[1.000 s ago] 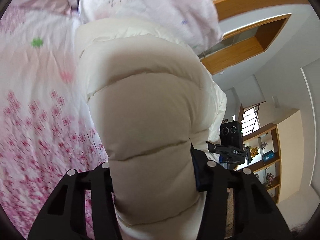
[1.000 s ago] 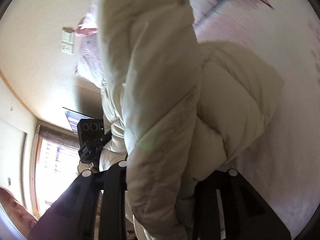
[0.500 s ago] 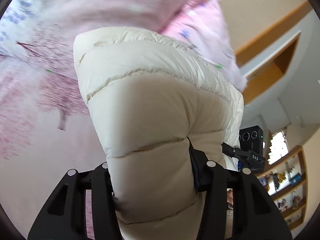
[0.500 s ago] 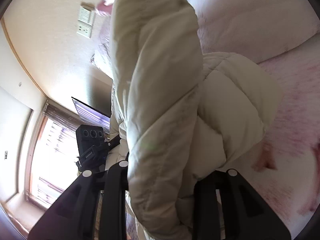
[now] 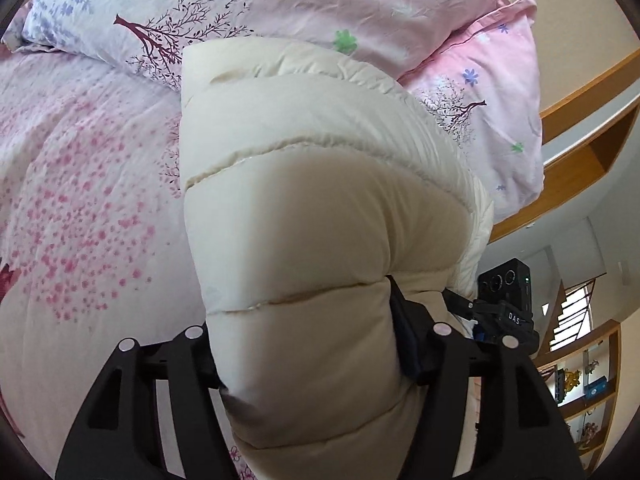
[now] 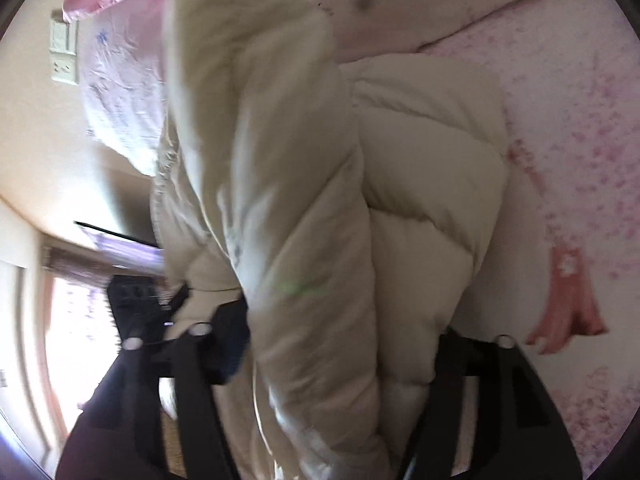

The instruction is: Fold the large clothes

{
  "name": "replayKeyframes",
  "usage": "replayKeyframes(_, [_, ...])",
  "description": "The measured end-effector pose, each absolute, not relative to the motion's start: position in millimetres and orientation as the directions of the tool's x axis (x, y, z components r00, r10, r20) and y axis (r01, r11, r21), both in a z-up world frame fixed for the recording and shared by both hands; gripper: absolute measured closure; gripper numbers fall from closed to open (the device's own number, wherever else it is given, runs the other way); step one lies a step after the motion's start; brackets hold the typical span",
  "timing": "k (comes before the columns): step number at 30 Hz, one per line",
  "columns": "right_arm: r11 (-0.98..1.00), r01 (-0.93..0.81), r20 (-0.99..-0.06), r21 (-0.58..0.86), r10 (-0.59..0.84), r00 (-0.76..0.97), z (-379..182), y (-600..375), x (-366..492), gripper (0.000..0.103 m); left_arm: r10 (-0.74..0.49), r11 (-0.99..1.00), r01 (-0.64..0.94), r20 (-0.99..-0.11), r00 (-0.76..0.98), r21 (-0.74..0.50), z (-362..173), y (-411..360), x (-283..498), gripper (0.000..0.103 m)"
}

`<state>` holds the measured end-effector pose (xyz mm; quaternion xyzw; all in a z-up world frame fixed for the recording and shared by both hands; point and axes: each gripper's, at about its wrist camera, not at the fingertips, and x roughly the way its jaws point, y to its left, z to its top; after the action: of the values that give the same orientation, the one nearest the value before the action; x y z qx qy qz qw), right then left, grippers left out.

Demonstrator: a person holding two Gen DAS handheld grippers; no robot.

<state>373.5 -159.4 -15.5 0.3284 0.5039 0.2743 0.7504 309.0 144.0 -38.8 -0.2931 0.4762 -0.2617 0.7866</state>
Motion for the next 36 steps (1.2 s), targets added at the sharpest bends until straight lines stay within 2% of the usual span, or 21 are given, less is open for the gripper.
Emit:
replayKeyframes(4, [0.745,-0.093,-0.626,0.661,0.615,0.479,20,-169,352,0.033,-0.617,0.760,0.139,-0.636,0.463,-0.635,-11,139,299,0.036])
replayKeyframes(6, [0.822,-0.111,-0.630,0.558,0.507,0.588,44,-175,330,0.029,-0.517,0.835,0.156,-0.656,0.550,-0.528,10,140,278,0.036])
replayKeyframes(8, [0.881,-0.170,-0.586,0.442,0.427,0.689,68,-175,307,0.028,-0.444,0.883,0.185,-0.640,0.628,-0.431,28,136,253,0.036])
replayKeyframes(10, [0.886,-0.266,-0.533,0.380,0.445,0.720,80,-160,281,0.033,-0.427,0.897,0.227,-0.610,0.668,-0.379,40,123,231,0.036])
replayKeyframes(11, [0.883,-0.299,-0.526,0.362,0.458,0.716,83,-150,272,0.040,-0.428,0.899,0.253,-0.596,0.679,-0.357,44,113,219,0.035])
replayKeyframes(14, [0.875,-0.380,-0.567,0.301,0.485,0.666,76,-121,257,0.053,-0.447,0.894,0.314,-0.590,0.672,-0.319,45,85,199,0.035])
replayKeyframes(18, [0.892,-0.353,-0.679,0.284,0.446,0.583,38,-123,274,0.057,-0.417,0.907,0.347,-0.622,0.662,-0.239,29,62,197,0.035])
replayKeyframes(23, [0.906,-0.330,-0.737,0.264,0.410,0.536,7,-124,289,0.056,-0.393,0.912,0.369,-0.646,0.654,-0.181,11,52,204,0.034])
replayKeyframes(24, [0.906,-0.333,-0.745,0.263,0.410,0.526,10,-123,292,0.056,-0.391,0.912,0.371,-0.646,0.656,-0.176,8,51,207,0.031])
replayKeyframes(27, [0.860,-0.339,-0.703,0.380,0.507,0.499,32,-139,296,0.047,-0.419,0.902,0.384,-0.621,0.663,-0.199,3,52,208,0.022])
replayKeyframes(29, [0.830,-0.289,-0.609,0.477,0.549,0.573,54,-166,309,0.015,-0.458,0.885,0.404,-0.599,0.657,-0.232,5,55,207,0.014])
replayKeyframes(31, [0.818,-0.221,-0.561,0.531,0.535,0.632,68,-189,331,0.013,-0.501,0.864,0.417,-0.574,0.648,-0.283,7,60,208,0.010])
replayKeyframes(36, [0.722,-0.081,-0.540,0.688,0.583,0.607,59,-213,409,0.016,-0.523,0.852,0.416,-0.556,0.645,-0.318,9,62,206,0.006])
